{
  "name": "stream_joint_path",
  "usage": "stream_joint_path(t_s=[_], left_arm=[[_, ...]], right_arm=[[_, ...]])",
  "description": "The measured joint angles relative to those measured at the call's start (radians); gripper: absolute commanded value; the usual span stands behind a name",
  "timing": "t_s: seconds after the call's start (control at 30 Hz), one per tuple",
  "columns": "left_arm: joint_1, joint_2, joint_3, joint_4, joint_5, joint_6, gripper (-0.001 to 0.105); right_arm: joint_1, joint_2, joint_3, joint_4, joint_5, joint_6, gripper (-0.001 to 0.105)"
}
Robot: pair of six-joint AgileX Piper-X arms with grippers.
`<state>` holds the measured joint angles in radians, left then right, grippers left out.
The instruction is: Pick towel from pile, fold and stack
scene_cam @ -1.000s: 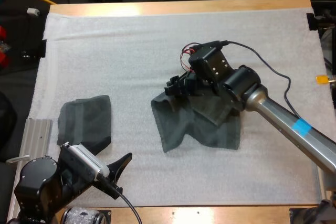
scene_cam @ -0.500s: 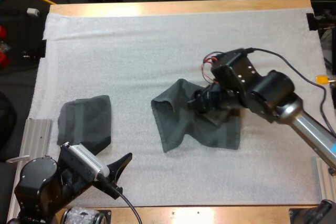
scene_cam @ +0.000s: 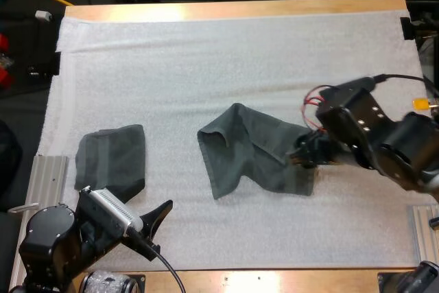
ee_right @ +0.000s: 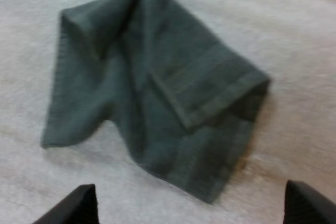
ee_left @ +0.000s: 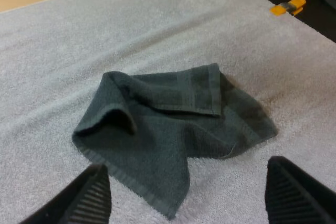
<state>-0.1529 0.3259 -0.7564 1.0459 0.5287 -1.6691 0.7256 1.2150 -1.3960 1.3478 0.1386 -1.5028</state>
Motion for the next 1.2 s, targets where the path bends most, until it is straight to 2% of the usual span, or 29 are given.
stream_joint_path(t_s=[0.3, 0.4, 0.57, 0.77, 1.0, 1.2], left_arm=[[0.000, 0.000, 0.000, 0.031, 0.000, 0.000, 0.060], [0.000, 0.000, 0.000, 0.034, 0.000, 0.000, 0.060], [0.000, 0.000, 0.000, 0.043, 0.000, 0.000, 0.060], [0.000, 0.000, 0.000, 0.059, 0.000, 0.000, 0.060], [0.000, 0.000, 0.000, 0.110, 0.000, 0.000, 0.060], [0.000, 0.000, 0.008, 0.176, 0.000, 0.000, 0.060]], right_arm=[[0.000, -0.092, 0.000, 0.077, 0.038, 0.022, 0.069], [0.000, -0.133, 0.037, 0.077, 0.038, 0.039, 0.069], [0.000, -0.217, 0.211, 0.033, 0.038, 0.087, 0.069], [0.000, -0.287, 0.417, -0.107, 0.038, 0.179, 0.069], [0.000, -0.273, 0.630, -0.285, 0.000, 0.269, 0.069], [0.000, -0.223, 0.753, -0.419, -0.021, 0.318, 0.069]])
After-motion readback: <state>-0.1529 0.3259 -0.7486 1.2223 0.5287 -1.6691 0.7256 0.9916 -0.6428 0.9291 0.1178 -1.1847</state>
